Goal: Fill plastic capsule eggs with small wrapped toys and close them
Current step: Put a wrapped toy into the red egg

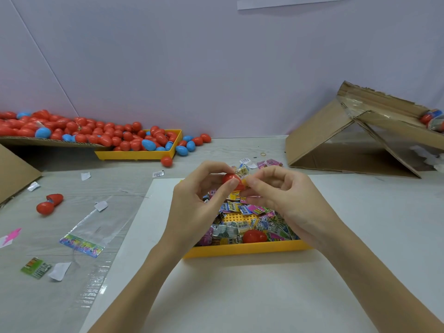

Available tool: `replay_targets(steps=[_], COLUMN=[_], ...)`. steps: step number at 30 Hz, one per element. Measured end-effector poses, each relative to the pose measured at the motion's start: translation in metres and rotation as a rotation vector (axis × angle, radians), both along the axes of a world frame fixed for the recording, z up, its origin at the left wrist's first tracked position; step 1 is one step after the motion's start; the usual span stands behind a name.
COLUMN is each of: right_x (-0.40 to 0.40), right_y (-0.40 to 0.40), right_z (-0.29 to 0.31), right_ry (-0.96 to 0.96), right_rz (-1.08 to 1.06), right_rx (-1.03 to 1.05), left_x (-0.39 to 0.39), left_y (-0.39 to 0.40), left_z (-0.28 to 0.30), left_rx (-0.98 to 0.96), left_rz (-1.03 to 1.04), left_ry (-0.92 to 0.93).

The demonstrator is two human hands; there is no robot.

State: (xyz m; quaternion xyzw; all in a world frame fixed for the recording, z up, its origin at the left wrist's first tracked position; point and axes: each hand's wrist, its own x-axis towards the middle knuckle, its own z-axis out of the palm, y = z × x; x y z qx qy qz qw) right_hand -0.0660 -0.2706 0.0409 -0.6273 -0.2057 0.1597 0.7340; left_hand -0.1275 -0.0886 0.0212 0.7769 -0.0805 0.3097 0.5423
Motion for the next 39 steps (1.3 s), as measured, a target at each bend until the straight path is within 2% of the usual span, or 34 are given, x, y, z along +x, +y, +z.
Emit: replay_targets(steps=[11,16,21,24,27,30,39], right_x=[-0.005,-0.002,0.001,0.001,0.002,0.002,0.0], right_y=[0.003,0.0,-0.003,0.0,0.002,0.002,0.006], right_z=[-0.004,-0.001,0.001,0.001,0.0,-0.001,-0.007], right_ry=[-0.09,0.14,0.412,0.572,0.745,0.831,0.857], right_rz=[-0.043,0.039,0.214,0.251,0.292,0.34,0.351], right_rx=[-0.051,0.077,0.09,0.129,0.208,0.267,0.263], left_x=[-0.001,-0.003,-0.002,0.001,0.002,0.002,-0.003], left_y=[-0.002,0.002,0.005,0.003,0.003,0.002,-0.006], left_z=[-0.004,0.0,-0.003,-0.005,-0.006,-0.006,-0.001], left_rx=[0.069,0.172,0.413,0.508,0.518,0.508,0.317], left_rz=[0.029,-0.037,0.093,0.082,0.056,0.039,-0.019], left_ry=[-0.107,-0.104,-0.187,-0.221,-0.22,-0.191,-0.101])
